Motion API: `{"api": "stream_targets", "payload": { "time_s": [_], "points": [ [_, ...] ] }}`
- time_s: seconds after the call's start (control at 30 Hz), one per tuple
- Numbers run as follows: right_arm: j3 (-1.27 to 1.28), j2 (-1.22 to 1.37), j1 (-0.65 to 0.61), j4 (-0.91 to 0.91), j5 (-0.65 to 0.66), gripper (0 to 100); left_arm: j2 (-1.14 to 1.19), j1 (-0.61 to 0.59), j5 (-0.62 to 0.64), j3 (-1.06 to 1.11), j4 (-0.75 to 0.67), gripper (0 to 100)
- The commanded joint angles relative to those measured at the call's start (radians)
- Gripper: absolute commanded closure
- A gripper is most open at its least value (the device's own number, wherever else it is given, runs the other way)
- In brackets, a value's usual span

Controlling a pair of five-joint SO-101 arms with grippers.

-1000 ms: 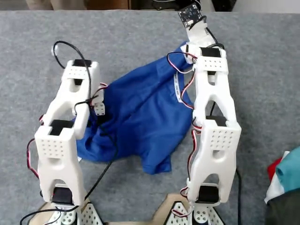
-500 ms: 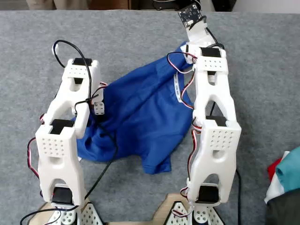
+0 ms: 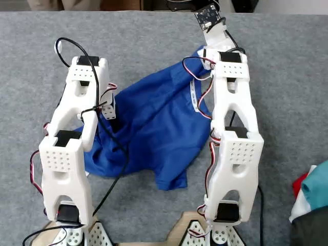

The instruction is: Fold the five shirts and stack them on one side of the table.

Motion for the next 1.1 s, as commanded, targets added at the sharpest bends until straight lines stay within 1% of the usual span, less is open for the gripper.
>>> {"api": "stream_targets", "payload": {
  "time_s": [0.0, 0.17, 0.33, 0.47, 0.53, 0.63, 0.87, 1.07],
  "points": [
    [-0.028, -0.005, -0.010, -0.018, 0.011, 99.3, -0.008, 0.005, -0.008, -0.038, 0.008, 81],
    [-0.028, -0.005, -0.010, -0.018, 0.011, 99.3, 0.025, 0.005, -0.008, -0.008, -0.052, 81],
    [-0.028, -0.005, -0.008, -0.018, 0.011, 99.3, 0.088, 0.003, -0.008, -0.018, -0.064, 81],
    [-0.028, -0.005, -0.008, -0.018, 0.011, 99.3, 0.096, 0.003, -0.003, -0.018, -0.064, 82],
    [-0.028, -0.005, -0.008, -0.018, 0.011, 99.3, 0.096, 0.005, -0.006, -0.018, -0.064, 86],
    [-0.028, -0.005, -0.008, -0.018, 0.011, 99.3, 0.099, 0.009, -0.008, -0.018, -0.066, 98],
    [-0.028, -0.005, -0.008, -0.018, 0.011, 99.3, 0.091, 0.003, -0.012, -0.026, -0.078, 98],
    [-0.028, -0.005, -0.008, -0.018, 0.011, 99.3, 0.091, 0.003, -0.012, -0.166, -0.060, 98]
  ]
}}
